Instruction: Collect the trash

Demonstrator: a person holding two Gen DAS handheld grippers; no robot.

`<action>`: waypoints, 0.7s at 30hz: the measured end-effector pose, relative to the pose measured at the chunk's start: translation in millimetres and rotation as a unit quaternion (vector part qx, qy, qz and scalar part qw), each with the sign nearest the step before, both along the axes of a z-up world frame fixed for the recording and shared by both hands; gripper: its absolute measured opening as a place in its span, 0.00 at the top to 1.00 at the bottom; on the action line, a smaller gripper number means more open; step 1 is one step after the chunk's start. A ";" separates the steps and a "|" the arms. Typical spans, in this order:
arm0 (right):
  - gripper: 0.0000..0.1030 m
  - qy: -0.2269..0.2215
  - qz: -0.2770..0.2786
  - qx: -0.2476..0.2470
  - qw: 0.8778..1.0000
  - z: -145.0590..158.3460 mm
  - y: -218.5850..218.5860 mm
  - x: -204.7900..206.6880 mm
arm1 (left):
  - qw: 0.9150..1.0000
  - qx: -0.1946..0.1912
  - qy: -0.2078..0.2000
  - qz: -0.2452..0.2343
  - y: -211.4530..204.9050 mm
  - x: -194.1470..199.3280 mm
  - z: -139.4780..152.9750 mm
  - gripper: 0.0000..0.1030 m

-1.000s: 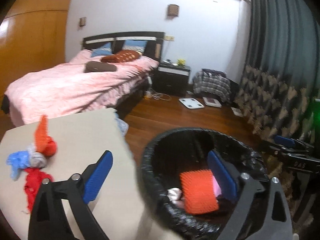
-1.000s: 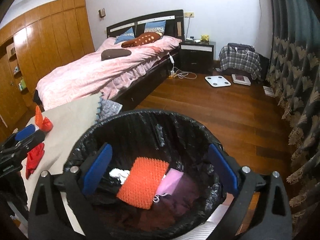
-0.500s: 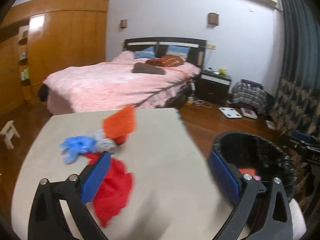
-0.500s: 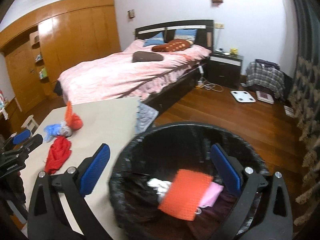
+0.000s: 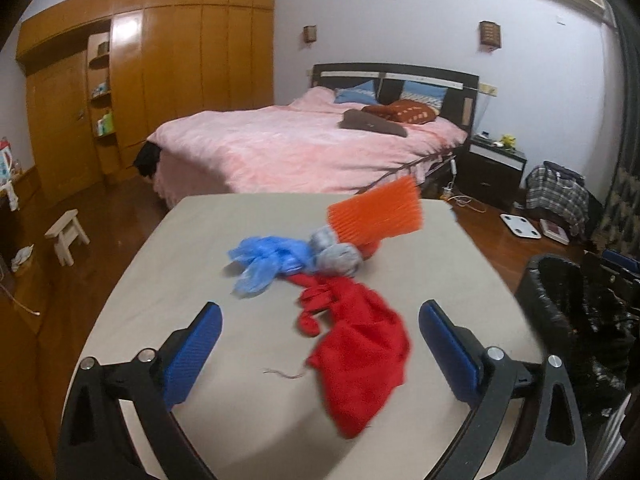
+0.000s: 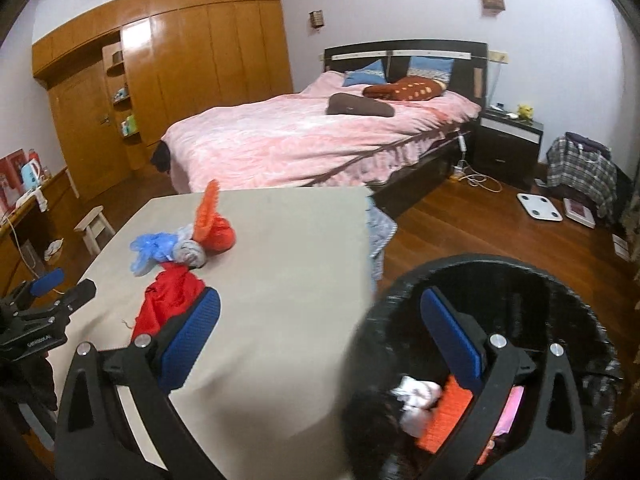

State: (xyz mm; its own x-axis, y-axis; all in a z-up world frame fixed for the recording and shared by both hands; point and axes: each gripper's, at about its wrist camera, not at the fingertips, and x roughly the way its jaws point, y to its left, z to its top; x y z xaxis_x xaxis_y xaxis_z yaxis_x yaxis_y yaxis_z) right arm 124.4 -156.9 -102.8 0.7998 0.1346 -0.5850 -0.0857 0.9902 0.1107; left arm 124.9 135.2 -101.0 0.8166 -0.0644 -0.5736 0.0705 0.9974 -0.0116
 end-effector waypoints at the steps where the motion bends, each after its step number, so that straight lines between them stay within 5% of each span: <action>1: 0.05 0.001 0.003 0.000 1.000 -1.9 3.8 1.8 | 1.000 0.000 0.003 0.003 3.8 1.1 -2.9 0.06; 21: 0.06 0.035 0.084 0.007 0.996 -52.0 101.7 54.5 | 0.998 0.015 0.019 0.055 61.3 21.2 -37.9 0.12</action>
State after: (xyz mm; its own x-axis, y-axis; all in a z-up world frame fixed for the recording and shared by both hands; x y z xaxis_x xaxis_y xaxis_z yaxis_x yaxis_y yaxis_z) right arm 178.8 -55.2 -154.8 0.7227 0.2721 -0.6354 -0.2417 0.9607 0.1365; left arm 146.1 196.5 -138.9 0.7959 0.0427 -0.6040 -0.0404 0.9990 0.0174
